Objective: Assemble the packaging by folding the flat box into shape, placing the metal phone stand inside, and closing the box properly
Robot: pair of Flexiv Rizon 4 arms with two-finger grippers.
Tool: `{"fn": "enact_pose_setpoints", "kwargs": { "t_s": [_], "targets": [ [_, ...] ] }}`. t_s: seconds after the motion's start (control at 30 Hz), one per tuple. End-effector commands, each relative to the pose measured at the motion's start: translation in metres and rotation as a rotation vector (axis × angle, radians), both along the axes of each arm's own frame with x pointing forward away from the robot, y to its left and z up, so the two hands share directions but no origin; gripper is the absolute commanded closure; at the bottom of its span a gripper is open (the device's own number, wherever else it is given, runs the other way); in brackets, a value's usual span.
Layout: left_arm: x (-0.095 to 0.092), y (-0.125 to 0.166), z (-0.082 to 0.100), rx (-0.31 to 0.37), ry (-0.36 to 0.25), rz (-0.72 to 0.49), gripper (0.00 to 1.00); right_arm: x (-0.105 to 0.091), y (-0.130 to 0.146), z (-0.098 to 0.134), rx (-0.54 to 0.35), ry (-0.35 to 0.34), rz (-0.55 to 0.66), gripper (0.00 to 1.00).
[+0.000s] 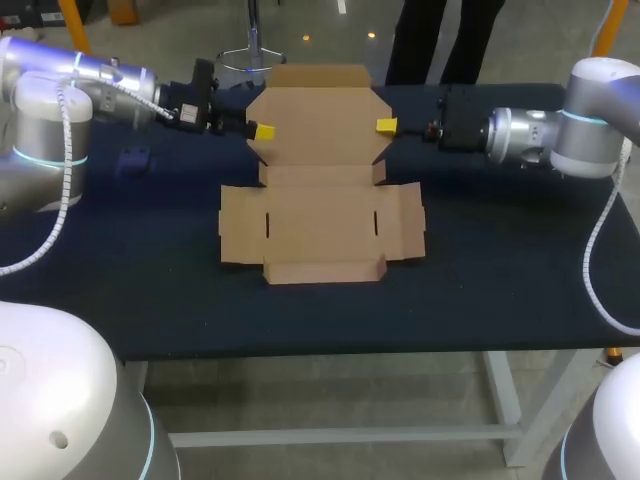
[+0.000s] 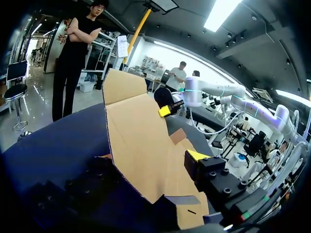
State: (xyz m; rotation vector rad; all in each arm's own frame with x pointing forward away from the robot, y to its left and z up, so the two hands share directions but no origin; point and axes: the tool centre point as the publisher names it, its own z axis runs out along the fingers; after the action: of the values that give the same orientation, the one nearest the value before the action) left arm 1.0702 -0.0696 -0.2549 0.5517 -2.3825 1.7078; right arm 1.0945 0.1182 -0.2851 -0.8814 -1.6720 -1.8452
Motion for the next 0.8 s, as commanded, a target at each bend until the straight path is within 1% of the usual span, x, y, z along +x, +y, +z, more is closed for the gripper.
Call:
{"fn": "enact_pose_setpoints", "kwargs": {
  "t_s": [0.03,0.1,0.23,0.3,0.37,0.43,0.5,0.6,0.73,0.8],
  "targets": [
    [0.009,-0.005,-0.004,-0.018,0.007,-0.041,0.26,0.006,0.001,-0.002,0.015,-0.007,0.015,1.0],
    [0.01,-0.008,-0.004,-0.023,0.006,-0.05,0.32,0.007,0.003,-0.001,0.017,-0.008,0.017,1.0],
    [0.012,-0.012,-0.006,-0.043,0.003,-0.059,0.4,0.009,0.004,0.001,0.025,-0.017,0.022,1.0],
    [0.013,-0.015,-0.006,-0.048,0.002,-0.063,0.4,0.01,0.005,0.002,0.03,-0.021,0.023,1.0],
    [0.013,-0.017,-0.006,-0.051,-0.001,-0.066,0.44,0.011,0.005,0.003,0.034,-0.025,0.024,1.0],
    [0.014,-0.019,-0.006,-0.056,-0.008,-0.067,0.51,0.013,0.006,0.005,0.038,-0.028,0.025,1.0],
    [0.015,-0.021,-0.005,-0.06,-0.011,-0.068,0.54,0.014,0.007,0.006,0.042,-0.032,0.026,1.0],
    [0.016,-0.022,-0.005,-0.062,-0.015,-0.071,0.55,0.015,0.009,0.008,0.041,-0.035,0.029,1.0],
    [0.017,-0.023,-0.004,-0.068,-0.018,-0.073,0.61,0.017,0.01,0.009,0.04,-0.038,0.032,1.0],
    [0.018,-0.024,-0.003,-0.071,-0.02,-0.076,0.62,0.017,0.011,0.01,0.04,-0.04,0.033,1.0]
  ]
}}
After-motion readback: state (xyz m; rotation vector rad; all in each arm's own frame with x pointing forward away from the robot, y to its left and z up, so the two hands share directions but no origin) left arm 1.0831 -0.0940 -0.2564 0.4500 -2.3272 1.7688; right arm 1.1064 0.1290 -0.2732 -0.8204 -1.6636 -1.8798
